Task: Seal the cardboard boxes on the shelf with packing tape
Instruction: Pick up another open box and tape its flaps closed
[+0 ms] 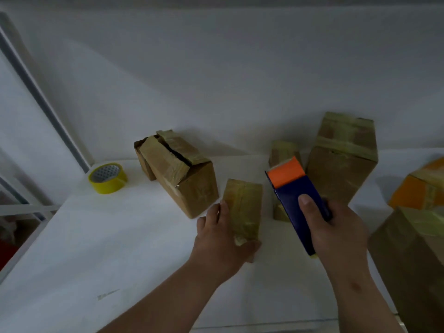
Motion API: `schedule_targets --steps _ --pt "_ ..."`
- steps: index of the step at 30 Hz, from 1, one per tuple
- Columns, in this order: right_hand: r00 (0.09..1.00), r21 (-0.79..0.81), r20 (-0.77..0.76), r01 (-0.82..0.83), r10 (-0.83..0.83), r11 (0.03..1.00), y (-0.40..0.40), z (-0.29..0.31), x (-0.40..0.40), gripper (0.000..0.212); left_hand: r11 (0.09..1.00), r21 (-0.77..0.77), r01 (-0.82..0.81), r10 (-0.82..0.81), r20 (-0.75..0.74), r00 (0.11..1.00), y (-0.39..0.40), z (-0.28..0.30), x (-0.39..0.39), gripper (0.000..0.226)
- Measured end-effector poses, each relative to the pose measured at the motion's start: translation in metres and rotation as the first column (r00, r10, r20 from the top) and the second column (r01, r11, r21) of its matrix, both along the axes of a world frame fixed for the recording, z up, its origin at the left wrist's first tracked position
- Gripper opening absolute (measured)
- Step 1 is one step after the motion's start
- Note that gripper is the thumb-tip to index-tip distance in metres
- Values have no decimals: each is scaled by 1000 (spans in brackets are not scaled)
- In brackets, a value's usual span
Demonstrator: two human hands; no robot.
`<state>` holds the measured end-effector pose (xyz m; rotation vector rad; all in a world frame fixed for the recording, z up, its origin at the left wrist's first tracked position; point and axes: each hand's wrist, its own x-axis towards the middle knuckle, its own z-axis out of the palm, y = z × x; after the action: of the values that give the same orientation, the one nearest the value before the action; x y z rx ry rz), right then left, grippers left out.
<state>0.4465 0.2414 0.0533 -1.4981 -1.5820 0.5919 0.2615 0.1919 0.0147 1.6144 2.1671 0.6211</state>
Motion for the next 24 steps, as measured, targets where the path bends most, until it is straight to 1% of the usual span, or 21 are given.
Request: schedule_targets --steps 3,5,6,7,9,10,11,12,13,14,15,17,19,20,21,22,23,24 --pt "996 89 48 75 -80 993 18 -1 6 48 1000 2 -3 3 18 1000 32 -2 7 114" --pt "992 114 52 108 -114 988 26 -3 12 50 1000 -1 24 -24 38 999 55 -4 14 111" --pt "990 121 65 118 -127 986 30 -4 16 52 999 13 45 -46 74 996 68 -4 18 110" --pt "987 120 83 126 -136 985 32 -5 19 54 997 27 66 -69 145 987 77 -4 22 108" --pt "984 113 101 135 -146 984 34 -6 25 53 995 15 96 -96 325 941 95 2 28 102" --pt "985 98 93 138 -147 986 33 -7 27 51 994 9 105 -101 360 928 100 3 28 99" --pt "986 82 77 144 -150 986 32 -8 28 49 993 15 115 -113 331 937 102 5 27 95" --pt "986 66 62 150 -154 987 31 -10 29 48 992 39 117 -123 239 963 101 7 26 90" --pt "986 56 55 156 -159 986 30 -12 29 48 988 110 106 -118 106 987 99 9 24 84" --pt "984 53 61 162 -165 985 29 -13 29 49 971 222 89 -83 -33 996 93 11 21 75" --pt "982 58 74 168 -172 984 27 -15 28 49 938 340 60 -15 -134 991 87 15 16 67" --pt "979 78 96 171 -178 982 23 -16 24 49 851 525 2 137 -225 965 75 24 4 58" --pt "979 101 93 172 -181 980 18 -14 21 45 782 622 -44 276 -282 919 70 33 -16 60" --pt "980 116 90 165 -176 979 15 -12 19 41 772 632 -73 332 -303 893 68 38 -28 63" --pt "981 130 93 156 -169 979 13 -11 17 39 794 597 -113 363 -316 877 67 43 -41 66" --pt "982 138 104 143 -158 980 11 -10 16 38 849 504 -157 359 -333 872 68 46 -56 70" --pt "981 146 121 131 -149 981 10 -9 15 38 911 367 -186 325 -367 872 69 49 -70 74" --pt "981 152 133 118 -139 981 9 -8 14 38 953 231 -194 276 -406 871 70 49 -84 75"
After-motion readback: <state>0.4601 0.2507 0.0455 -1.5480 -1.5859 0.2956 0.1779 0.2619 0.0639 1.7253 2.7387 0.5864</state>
